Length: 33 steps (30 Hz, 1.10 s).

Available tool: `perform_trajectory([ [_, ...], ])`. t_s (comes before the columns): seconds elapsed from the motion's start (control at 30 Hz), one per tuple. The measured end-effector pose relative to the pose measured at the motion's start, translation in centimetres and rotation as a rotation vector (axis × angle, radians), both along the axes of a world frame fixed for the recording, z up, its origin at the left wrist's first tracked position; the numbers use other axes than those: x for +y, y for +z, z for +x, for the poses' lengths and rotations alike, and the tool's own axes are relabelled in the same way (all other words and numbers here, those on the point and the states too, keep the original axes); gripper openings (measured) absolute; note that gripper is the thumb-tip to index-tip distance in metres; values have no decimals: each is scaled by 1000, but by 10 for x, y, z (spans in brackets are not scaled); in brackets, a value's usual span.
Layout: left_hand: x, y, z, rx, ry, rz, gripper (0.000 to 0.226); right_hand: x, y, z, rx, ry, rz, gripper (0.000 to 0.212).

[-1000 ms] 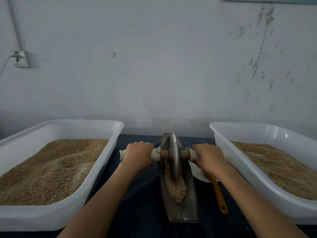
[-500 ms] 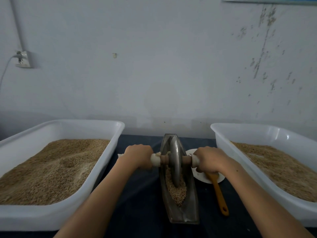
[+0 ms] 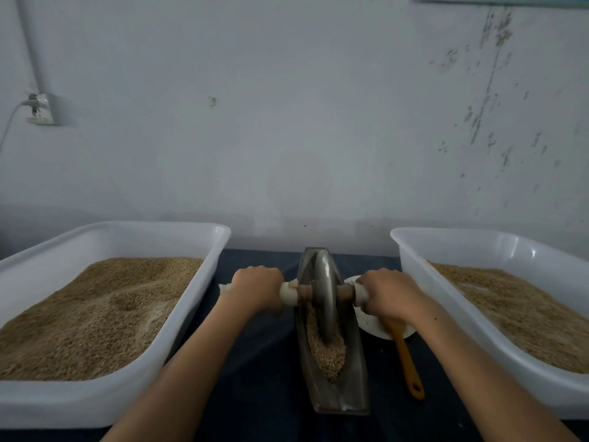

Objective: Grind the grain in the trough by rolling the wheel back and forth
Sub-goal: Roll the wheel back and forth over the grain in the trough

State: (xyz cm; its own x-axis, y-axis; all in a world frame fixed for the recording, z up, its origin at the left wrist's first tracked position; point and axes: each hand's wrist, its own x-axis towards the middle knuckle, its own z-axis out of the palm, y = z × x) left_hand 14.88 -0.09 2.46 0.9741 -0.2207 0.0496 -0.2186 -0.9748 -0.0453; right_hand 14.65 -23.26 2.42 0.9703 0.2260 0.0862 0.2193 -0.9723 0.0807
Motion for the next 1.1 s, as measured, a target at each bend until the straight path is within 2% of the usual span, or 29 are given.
perform_trajectory([
  [0.1, 3, 4, 0, 126, -18, -20, 34, 1, 12, -6, 166, -19, -27, 20],
  [0.2, 4, 3, 1, 144, -16, -30, 31, 3, 16, -8, 196, -25, -30, 18],
  [0.27, 3, 1, 2, 105, -3, -30, 31, 4, 13, -9, 137, -27, -35, 16],
  [0.33, 3, -2, 3, 40, 5, -37, 28, 5, 6, -6, -5, -20, -27, 11],
  [0.43, 2, -6, 4, -80, 3, -36, 17, 8, -5, -2, -169, -25, 2, 6],
  [0.6, 1, -7, 4, -135, -9, -21, 16, 6, -7, 2, -175, -18, 29, 6],
  [0.77, 4, -1, 4, 77, -5, -32, 32, 5, 7, -6, 12, 2, -34, 10],
  [0.87, 8, 0, 5, 235, -4, -81, 21, 8, 16, -10, 109, -4, -78, 18],
  [0.93, 10, -1, 5, 277, -1, -110, 17, 10, 18, -12, 97, 0, -89, 21],
  [1.1, 8, -6, 6, 67, 3, -91, 25, 9, 8, -11, -96, 19, -46, 9],
])
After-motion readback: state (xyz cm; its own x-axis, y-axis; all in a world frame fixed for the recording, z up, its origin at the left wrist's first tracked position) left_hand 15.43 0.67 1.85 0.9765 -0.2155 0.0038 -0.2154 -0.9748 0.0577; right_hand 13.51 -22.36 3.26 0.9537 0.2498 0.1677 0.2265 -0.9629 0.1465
